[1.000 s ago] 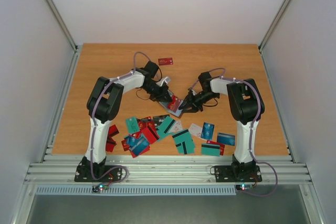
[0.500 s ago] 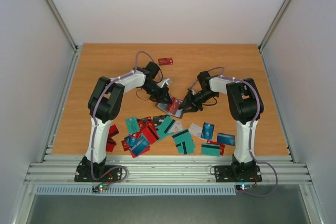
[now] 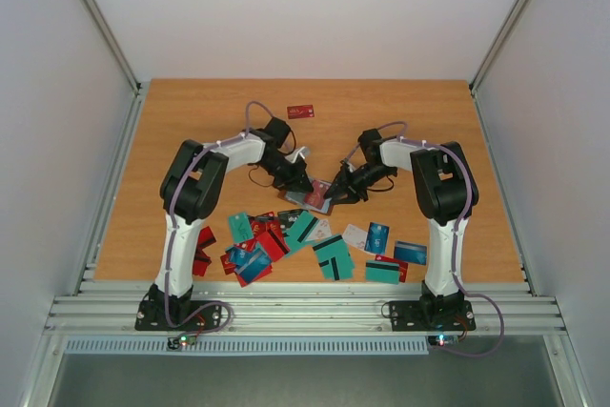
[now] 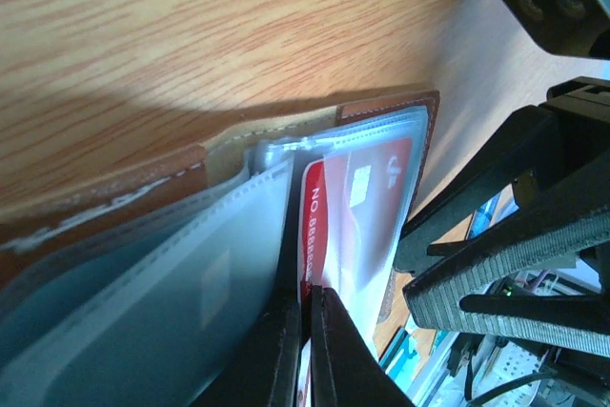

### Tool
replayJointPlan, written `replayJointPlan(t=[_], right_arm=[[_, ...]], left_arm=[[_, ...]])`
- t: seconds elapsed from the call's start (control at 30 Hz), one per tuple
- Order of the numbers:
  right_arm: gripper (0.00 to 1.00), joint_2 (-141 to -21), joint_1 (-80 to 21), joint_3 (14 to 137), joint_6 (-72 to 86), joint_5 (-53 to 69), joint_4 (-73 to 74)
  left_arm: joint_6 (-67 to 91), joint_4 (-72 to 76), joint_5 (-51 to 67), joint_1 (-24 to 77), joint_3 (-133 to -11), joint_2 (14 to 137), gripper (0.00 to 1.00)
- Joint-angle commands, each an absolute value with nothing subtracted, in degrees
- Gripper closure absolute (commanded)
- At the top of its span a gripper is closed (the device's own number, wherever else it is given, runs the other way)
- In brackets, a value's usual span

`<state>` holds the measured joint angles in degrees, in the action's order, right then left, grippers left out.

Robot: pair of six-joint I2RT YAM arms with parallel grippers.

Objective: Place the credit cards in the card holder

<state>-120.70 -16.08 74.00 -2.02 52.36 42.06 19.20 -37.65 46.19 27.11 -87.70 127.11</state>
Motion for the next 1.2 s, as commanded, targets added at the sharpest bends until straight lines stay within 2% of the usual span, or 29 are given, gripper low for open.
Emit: replayJointPlan(t=[0.0,0.7,1.17], right_arm=[[0.72,-123.5,-16.3,74.0,-0.8,45.9,36.4],[0.72,-124.0,-15.9,77.2,-1.4,47.9,36.7],[0.71,-121.4,-13.6,77.2,-2.6,47.2,38.6]], left_arm=[[23.9,-35.3,41.9,28.9,-85.5,126.6,0.95],[30.1,-36.2,37.9,31.1,-86.3,125.3,0.86],[28.3,-43.1,32.4,31.0,-91.4,124.4,0.73]])
